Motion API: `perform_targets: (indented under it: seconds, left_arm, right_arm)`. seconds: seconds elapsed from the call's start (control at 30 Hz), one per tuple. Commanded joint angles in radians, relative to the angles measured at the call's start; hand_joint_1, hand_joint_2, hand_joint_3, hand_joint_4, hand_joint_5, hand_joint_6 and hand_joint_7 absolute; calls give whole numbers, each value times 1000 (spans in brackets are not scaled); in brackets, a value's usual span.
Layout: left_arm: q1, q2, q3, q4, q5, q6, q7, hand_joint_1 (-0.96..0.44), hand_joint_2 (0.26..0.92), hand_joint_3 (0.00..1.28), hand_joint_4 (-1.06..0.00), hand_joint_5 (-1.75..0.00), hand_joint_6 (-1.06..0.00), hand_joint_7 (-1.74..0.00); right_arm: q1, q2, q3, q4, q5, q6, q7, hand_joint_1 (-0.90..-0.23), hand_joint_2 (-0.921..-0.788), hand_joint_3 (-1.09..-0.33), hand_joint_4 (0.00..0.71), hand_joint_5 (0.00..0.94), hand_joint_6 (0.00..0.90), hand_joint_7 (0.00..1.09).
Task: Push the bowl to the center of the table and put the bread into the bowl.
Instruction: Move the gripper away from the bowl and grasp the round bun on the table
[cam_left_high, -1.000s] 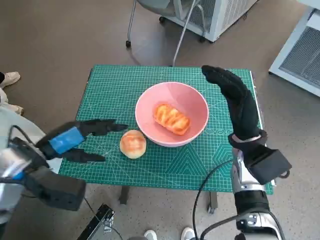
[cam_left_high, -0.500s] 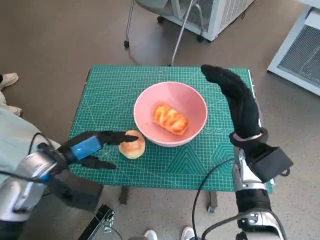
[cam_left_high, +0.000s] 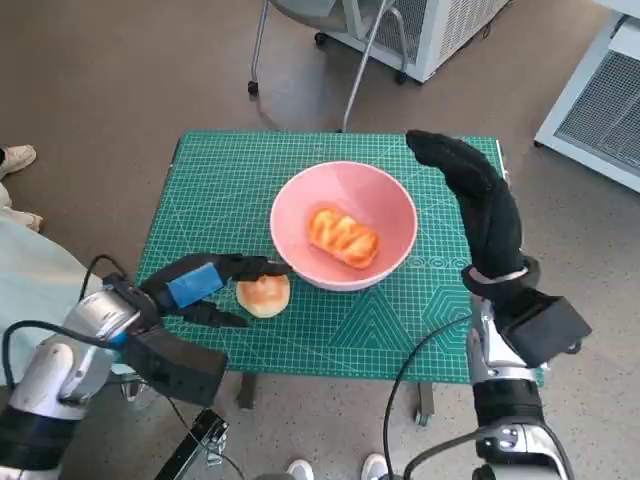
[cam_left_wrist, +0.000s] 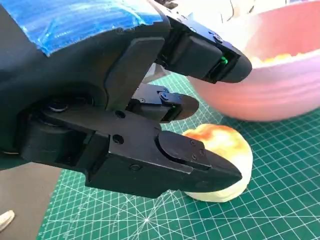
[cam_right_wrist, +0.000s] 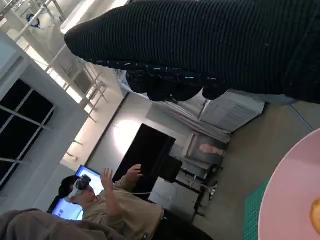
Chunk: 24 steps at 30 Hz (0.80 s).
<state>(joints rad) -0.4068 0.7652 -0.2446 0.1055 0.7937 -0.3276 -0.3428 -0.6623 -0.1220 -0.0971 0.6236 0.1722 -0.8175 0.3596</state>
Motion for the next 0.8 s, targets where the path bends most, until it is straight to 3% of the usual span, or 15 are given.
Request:
perform_targets:
  seconds: [0.03, 0.33, 0.53, 0.57, 0.6, 0.63, 0.67, 0.77, 0.8]
  left_arm:
    - [-32, -20, -27, 41, 23, 7, 19, -136, 834, 3, -431, 0, -566, -2]
    - [-92, -60, -78, 147, 63, 11, 60, -137, 838, 3, -453, -12, -578, -8]
    - [-130, -78, -111, 246, 82, -20, 133, -36, 882, 11, -638, -55, -731, -63]
    - [-136, -79, -116, 261, 85, -26, 145, -151, 896, 63, -701, -68, -678, -515]
    - [-144, -79, -125, 280, 91, -33, 157, -191, 901, 88, -724, -72, -652, -684]
    - [-150, -78, -131, 295, 95, -39, 167, -122, 908, 109, -637, -499, -656, -880]
    - [-156, -77, -139, 312, 99, -46, 176, -77, 913, 126, -576, -778, -654, -1011]
    - [-173, -72, -158, 352, 108, -65, 197, -24, 918, 131, -513, -1154, -676, -1095]
    - [-180, -70, -167, 366, 114, -69, 201, -19, 919, 130, -508, -1194, -679, -1096]
  right_arm:
    - [29, -7, -4, -7, 15, 21, 11, -468, -921, -592, 471, 6, 147, 881]
    - [34, -5, -4, -21, 13, 34, 6, -466, -921, -592, 469, 5, 145, 882]
    - [40, -5, -4, -33, 12, 42, 4, -459, -921, -593, 470, 5, 144, 882]
    - [40, -4, -4, -34, 12, 43, 3, -457, -921, -594, 470, 5, 144, 882]
    - [40, -4, -4, -34, 13, 45, 4, -456, -921, -594, 470, 5, 144, 882]
    - [41, -4, -4, -35, 12, 46, 3, -455, -921, -594, 470, 5, 144, 882]
    - [40, -4, -5, -34, 13, 46, 4, -455, -921, -593, 470, 5, 144, 882]
    - [39, -3, -6, -30, 14, 47, 5, -456, -921, -592, 470, 5, 143, 882]
    - [39, -3, -6, -29, 14, 47, 4, -456, -921, -592, 470, 5, 143, 882]
